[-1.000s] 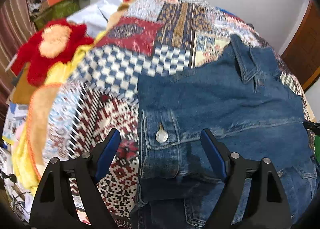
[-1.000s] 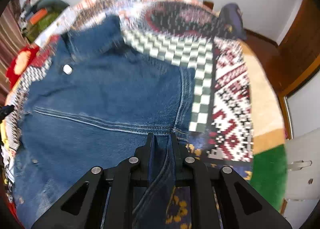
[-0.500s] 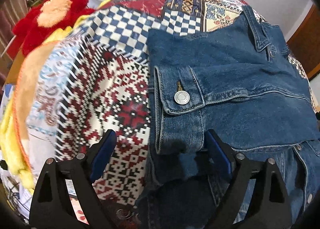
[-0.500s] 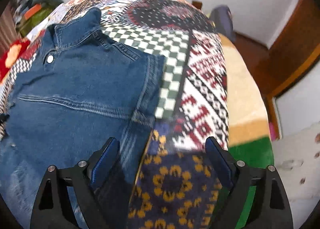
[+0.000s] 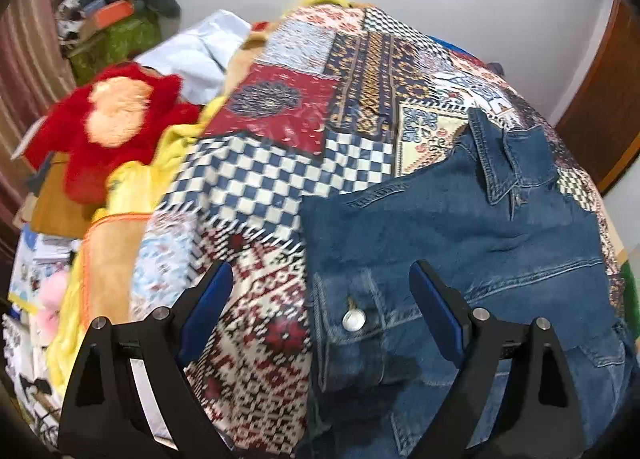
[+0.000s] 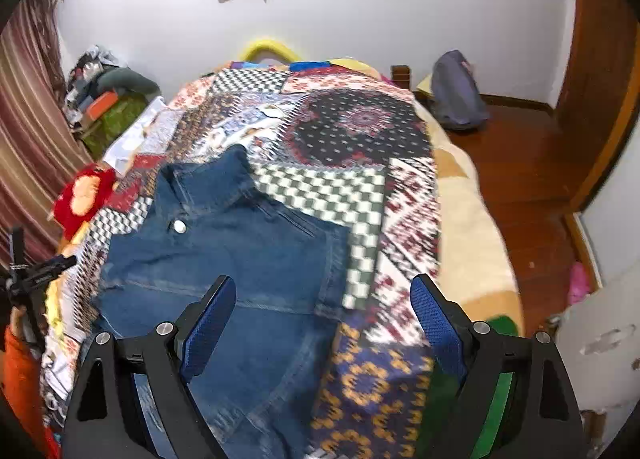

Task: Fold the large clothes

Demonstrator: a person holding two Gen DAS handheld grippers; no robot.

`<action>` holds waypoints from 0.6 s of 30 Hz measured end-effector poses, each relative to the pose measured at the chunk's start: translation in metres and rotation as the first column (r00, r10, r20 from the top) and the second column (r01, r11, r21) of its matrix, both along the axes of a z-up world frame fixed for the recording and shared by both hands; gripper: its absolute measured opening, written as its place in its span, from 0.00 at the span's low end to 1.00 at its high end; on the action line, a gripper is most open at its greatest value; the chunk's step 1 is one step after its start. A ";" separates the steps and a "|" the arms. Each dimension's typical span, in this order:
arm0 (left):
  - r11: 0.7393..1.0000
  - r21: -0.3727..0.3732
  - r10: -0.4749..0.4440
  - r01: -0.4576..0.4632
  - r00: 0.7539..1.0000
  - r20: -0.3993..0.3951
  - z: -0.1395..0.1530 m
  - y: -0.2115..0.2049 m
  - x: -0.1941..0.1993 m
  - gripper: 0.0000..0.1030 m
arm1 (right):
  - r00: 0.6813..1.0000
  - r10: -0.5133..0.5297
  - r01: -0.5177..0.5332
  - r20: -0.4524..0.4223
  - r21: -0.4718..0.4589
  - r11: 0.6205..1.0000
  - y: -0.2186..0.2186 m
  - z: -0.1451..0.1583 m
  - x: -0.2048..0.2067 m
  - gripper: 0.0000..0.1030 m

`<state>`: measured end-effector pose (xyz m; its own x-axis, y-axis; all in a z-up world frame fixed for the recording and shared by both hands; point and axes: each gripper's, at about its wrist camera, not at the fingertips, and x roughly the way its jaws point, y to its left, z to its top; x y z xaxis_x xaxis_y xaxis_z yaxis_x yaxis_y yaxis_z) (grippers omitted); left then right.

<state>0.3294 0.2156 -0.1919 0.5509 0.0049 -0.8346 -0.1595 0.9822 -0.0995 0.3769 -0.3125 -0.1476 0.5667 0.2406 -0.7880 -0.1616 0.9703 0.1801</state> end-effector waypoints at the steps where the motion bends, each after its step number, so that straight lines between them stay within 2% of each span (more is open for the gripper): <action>1: 1.000 -0.017 -0.002 0.002 1.000 -0.011 -0.004 0.002 0.006 0.87 | 1.000 0.008 -0.008 -0.007 0.009 1.000 0.004 -0.003 0.006 0.85; 5: 0.995 -0.101 0.006 -0.014 0.997 -0.077 -0.035 0.014 0.031 0.87 | 0.995 0.027 -0.025 -0.091 0.025 0.999 0.015 -0.038 0.039 0.85; 6: 0.993 -0.118 0.019 -0.031 0.995 -0.102 -0.046 0.018 0.037 0.83 | 0.992 0.022 -0.019 -0.121 0.022 1.000 0.017 -0.052 0.047 0.85; 9: 0.983 -0.171 0.035 -0.067 0.982 -0.183 -0.076 0.031 0.056 0.59 | 0.978 -0.007 0.014 -0.206 0.031 0.999 0.015 -0.085 0.069 0.85; 12: 0.972 -0.228 0.008 -0.053 0.981 -0.194 -0.091 0.033 0.068 0.49 | 0.958 -0.035 0.061 -0.285 0.084 0.995 0.008 -0.116 0.087 0.84; 13: 0.966 -0.255 -0.013 -0.036 0.982 -0.188 -0.093 0.032 0.071 0.43 | 0.952 -0.043 0.077 -0.302 0.105 0.992 0.006 -0.124 0.092 0.82; 14: 0.958 -0.285 -0.034 -0.019 0.983 -0.180 -0.095 0.029 0.075 0.40 | 0.952 -0.046 0.087 -0.304 0.124 0.989 0.004 -0.129 0.095 0.82; 16: 0.957 -0.288 -0.039 -0.014 0.984 -0.175 -0.098 0.025 0.081 0.38 | 0.958 -0.049 0.091 -0.281 0.137 0.986 0.004 -0.132 0.099 0.81; 17: 0.957 -0.289 -0.040 -0.012 0.984 -0.175 -0.099 0.023 0.085 0.34 | 0.961 -0.047 0.088 -0.273 0.140 0.986 0.005 -0.133 0.101 0.74; 18: 0.958 -0.288 -0.037 -0.016 0.984 -0.177 -0.100 0.022 0.088 0.27 | 0.963 -0.034 0.075 -0.266 0.146 0.986 0.009 -0.134 0.104 0.66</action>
